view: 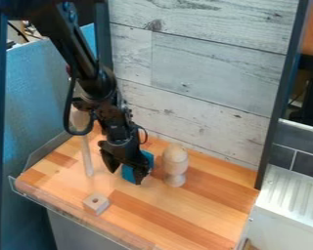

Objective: Put the blue block on top of the cube with a hole

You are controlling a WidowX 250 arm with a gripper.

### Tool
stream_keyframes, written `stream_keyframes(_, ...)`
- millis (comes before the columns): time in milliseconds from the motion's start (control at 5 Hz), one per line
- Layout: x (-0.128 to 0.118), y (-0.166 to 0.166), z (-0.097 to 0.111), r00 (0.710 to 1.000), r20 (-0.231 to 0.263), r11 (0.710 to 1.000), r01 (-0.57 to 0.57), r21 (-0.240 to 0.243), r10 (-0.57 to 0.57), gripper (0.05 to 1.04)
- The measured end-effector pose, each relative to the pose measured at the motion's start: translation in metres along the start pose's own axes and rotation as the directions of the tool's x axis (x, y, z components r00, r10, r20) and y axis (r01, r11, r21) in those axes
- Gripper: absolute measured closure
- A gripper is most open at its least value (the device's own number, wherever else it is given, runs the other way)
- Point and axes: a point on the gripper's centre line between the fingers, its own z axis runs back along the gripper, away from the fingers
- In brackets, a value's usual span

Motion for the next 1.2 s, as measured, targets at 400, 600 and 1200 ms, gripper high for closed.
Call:
stream_keyframes(400, 0.004, 0.004, -0.004, 1.000, -0.004, 1.000, -0.028, 0.011, 0.028, 0.488)
stream_keyframes(600, 0.003, 0.003, -0.005, 1.000, -0.009, 1.000, -0.027, 0.004, 0.027, 0.488)
stream_keyframes(1200, -0.035, 0.006, 0.038, 1.000, 0.019, 0.996, -0.022, -0.088, 0.023, 0.488)
